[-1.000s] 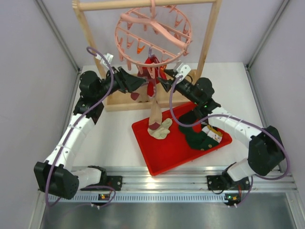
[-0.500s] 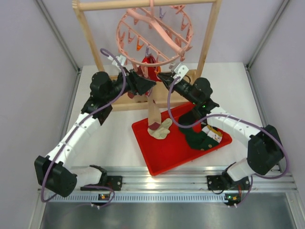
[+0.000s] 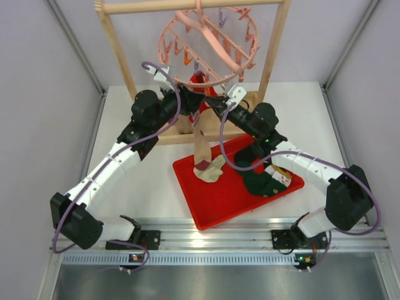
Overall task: Clip the socks to the hanger
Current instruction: Open the clamp at the hanger.
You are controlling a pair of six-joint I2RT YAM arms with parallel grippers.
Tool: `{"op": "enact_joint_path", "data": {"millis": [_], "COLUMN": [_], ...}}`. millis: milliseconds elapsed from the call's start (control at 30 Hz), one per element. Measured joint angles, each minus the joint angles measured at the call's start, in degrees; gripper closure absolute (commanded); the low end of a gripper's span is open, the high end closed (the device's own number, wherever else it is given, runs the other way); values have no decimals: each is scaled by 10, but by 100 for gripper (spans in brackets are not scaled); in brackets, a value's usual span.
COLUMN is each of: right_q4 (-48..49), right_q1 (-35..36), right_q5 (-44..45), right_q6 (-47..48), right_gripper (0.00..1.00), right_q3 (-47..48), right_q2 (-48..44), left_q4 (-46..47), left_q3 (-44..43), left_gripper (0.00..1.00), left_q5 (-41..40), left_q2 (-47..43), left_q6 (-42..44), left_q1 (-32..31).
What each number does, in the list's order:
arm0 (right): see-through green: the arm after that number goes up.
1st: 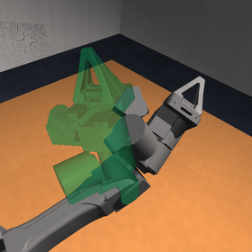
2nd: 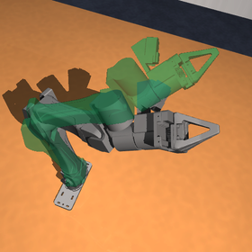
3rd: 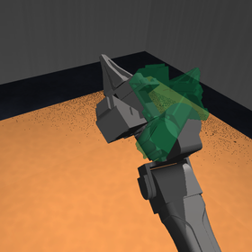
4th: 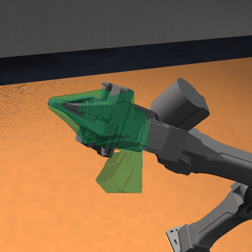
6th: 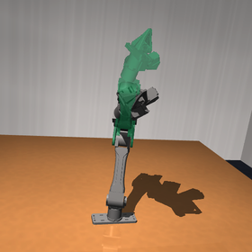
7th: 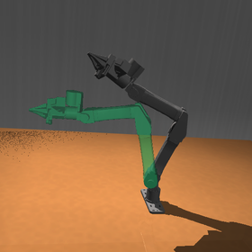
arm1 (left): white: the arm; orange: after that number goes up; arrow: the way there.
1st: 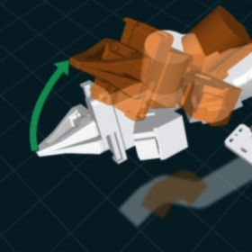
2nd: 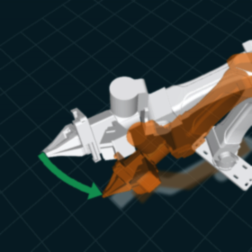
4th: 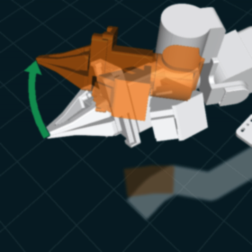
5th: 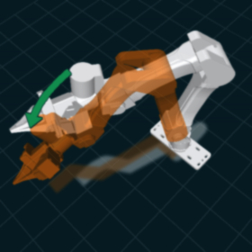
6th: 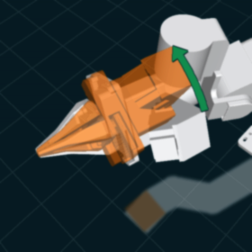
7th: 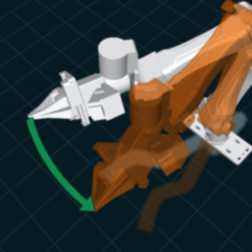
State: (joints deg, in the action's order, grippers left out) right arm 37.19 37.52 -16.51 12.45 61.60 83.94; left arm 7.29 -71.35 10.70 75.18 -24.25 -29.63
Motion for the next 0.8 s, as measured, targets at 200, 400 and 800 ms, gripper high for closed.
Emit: {"op": "enact_joint_path", "data": {"millis": [200,400,800], "right_q4": [0,1,-1], "right_q1": [0,0,-2], "right_q5": [4,4,26], "right_q6": [-1,-3,-7], "right_gripper": [94,94,93], "right_q3": [0,0,0], "right_q2": [0,0,-1], "left_q4": [0,7,28], "left_q3": [0,0,-12], "left_gripper": [55,55,69], "left_q5": [-17,-1,17], "left_q2": [2,14,46], "left_q6": [2,-11,-48], "left_q1": [0,0,3]}}
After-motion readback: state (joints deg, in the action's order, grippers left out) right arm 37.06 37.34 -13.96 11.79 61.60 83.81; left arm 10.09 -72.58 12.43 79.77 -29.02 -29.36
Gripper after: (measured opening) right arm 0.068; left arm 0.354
